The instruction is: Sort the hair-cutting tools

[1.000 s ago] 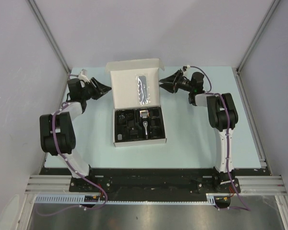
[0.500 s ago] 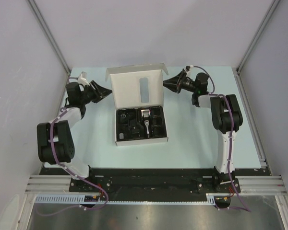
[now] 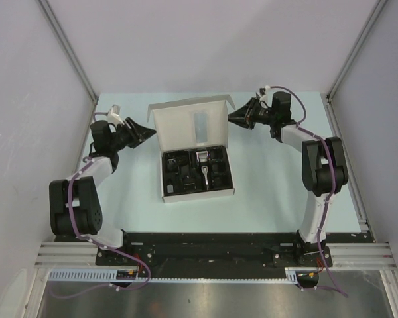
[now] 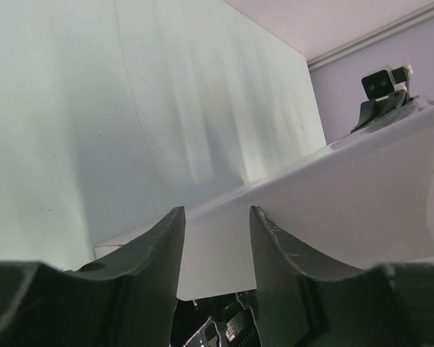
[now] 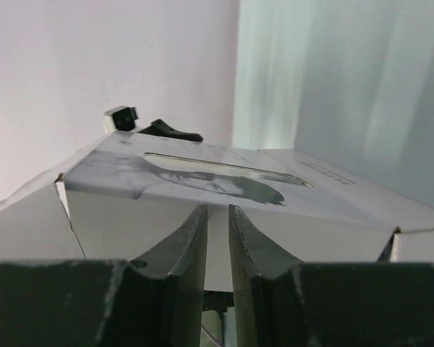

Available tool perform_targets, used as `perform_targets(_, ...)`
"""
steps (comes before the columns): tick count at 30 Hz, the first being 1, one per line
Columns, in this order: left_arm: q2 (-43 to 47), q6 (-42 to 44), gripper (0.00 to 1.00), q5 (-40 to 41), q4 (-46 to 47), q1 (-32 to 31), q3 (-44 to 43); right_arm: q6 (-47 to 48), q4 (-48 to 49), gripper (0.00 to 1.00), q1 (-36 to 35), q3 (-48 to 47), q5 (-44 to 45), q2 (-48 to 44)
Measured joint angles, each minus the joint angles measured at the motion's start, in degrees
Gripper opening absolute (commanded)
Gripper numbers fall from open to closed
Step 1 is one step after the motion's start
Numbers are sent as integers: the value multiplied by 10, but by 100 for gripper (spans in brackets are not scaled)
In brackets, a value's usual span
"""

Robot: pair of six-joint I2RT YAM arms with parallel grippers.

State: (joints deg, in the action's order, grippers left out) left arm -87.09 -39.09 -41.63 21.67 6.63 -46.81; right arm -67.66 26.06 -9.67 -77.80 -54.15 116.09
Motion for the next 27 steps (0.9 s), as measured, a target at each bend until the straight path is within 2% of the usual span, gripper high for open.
perform_targets(4, 13, 0, 47, -5, 3, -2, 14, 78, -119, 22, -4, 0, 33, -39)
perform_targets(10, 35, 0, 46, -6, 3, -2, 34, 147, -229, 20, -14, 0, 77, -64)
perform_targets(27, 94, -13, 43, 2, 3, -4, 96, 233, -396, 16, -48, 4, 193, -125)
